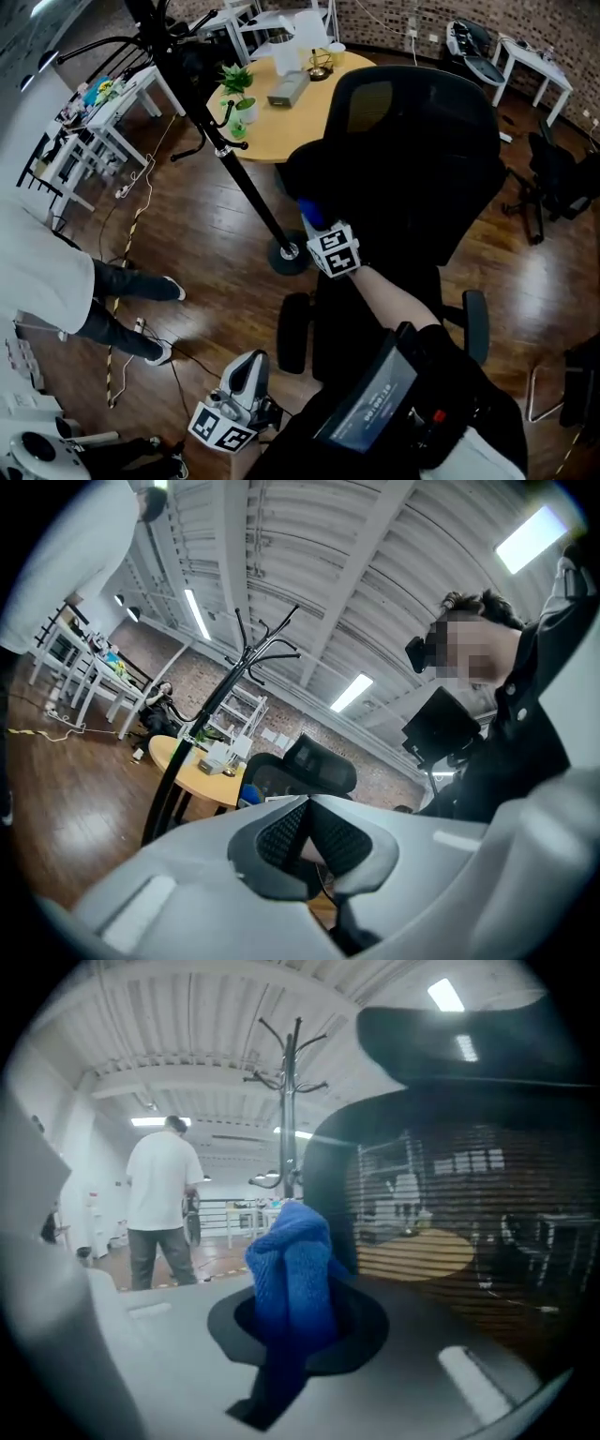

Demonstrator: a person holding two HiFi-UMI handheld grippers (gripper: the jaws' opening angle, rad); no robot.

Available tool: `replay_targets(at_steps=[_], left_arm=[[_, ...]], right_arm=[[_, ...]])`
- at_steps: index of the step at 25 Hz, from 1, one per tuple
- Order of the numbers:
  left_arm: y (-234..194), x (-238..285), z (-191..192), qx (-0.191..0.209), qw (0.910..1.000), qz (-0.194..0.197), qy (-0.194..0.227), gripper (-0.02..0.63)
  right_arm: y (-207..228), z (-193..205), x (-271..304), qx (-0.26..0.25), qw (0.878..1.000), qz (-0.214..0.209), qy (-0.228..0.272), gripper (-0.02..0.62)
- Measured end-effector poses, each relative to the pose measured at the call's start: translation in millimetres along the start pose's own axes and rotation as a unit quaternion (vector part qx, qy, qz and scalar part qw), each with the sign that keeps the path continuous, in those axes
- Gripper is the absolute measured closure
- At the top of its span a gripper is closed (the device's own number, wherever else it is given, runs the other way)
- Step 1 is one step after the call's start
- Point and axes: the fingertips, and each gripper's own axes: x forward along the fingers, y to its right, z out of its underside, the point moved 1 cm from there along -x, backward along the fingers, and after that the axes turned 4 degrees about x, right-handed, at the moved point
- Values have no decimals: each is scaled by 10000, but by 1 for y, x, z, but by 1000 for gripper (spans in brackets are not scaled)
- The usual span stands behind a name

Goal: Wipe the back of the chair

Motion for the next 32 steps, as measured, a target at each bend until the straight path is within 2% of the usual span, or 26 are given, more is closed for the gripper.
replay_targets(at_steps=[3, 5, 8, 10, 13, 17, 20, 24, 27, 32], left_arm=[[2, -12, 0, 38, 9998, -203, 41, 602], [3, -18, 0, 62, 9995, -305, 42, 603], [5, -16, -2, 86, 9993, -350, 25, 603], [10, -10, 1, 94, 9995, -287, -19, 603], [17, 3, 10, 79, 9998, -105, -154, 603], [30, 32, 18, 52, 9989, 289, -371, 603], [44, 58, 26, 46, 9962, 686, -526, 603], [66, 87, 37, 51, 9910, 1129, -718, 603], [81, 103, 49, 32, 9863, 1401, -873, 603], [100, 117, 67, 13, 9793, 1724, -1058, 603]], right_arm=[[-45, 18, 17, -174, 9972, -624, -371, 560], [-73, 16, 15, -305, 9938, -1046, -231, 560], [-82, 16, 10, -381, 9922, -1188, -56, 560], [-57, 28, 7, -212, 9958, -876, -160, 560], [6, 48, -9, 37, 9992, -189, -347, 560], [63, 64, -46, 7, 9988, 82, -480, 560], [102, 74, -78, 218, 9977, 469, -433, 560], [162, 89, -128, 477, 9917, 1126, -406, 560], [206, 98, -171, 373, 9852, 1600, -483, 560], [272, 121, -230, 592, 9710, 2233, -611, 560]])
